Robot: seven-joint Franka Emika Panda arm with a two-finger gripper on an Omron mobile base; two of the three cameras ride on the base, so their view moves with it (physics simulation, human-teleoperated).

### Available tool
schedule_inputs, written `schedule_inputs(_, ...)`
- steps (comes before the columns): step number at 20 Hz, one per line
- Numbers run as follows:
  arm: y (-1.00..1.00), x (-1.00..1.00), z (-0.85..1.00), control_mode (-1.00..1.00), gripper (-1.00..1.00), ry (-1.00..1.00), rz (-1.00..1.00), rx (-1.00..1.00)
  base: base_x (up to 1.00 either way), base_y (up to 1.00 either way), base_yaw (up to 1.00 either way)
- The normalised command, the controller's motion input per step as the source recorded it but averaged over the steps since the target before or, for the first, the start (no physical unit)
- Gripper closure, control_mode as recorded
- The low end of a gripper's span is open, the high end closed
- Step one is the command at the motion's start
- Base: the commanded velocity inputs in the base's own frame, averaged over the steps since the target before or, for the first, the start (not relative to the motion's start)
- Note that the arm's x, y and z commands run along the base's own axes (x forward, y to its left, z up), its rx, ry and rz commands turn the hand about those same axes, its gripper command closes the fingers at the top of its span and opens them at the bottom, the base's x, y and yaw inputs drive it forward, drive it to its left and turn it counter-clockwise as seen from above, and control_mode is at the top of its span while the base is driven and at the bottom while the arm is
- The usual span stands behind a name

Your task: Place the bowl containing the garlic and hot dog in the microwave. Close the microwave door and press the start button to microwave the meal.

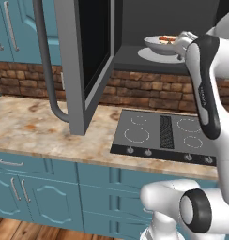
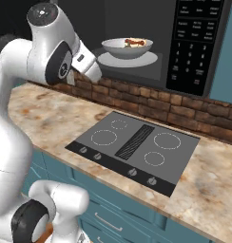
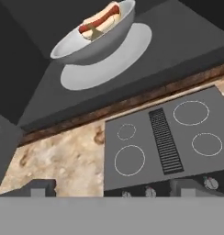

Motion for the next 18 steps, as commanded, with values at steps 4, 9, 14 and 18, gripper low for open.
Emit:
schedule_inputs(4,0.49,-1.00,0.00,-1.00,-1.00,0.06,0.33,-0.72,0.00,0.00,0.00)
schedule_inputs(9,0.55,-0.99,0.00,-1.00,-1.00,0.03,0.31,-0.68,0.00,0.00,0.00)
schedule_inputs(14,0.49,-0.78,0.00,-1.00,-1.00,0.00,0.25,-0.57,0.00,0.00,0.00)
schedule_inputs(18,0.46,-0.59,-0.01,-1.00,-1.00,-0.02,0.13,-0.49,0.00,0.00,0.00)
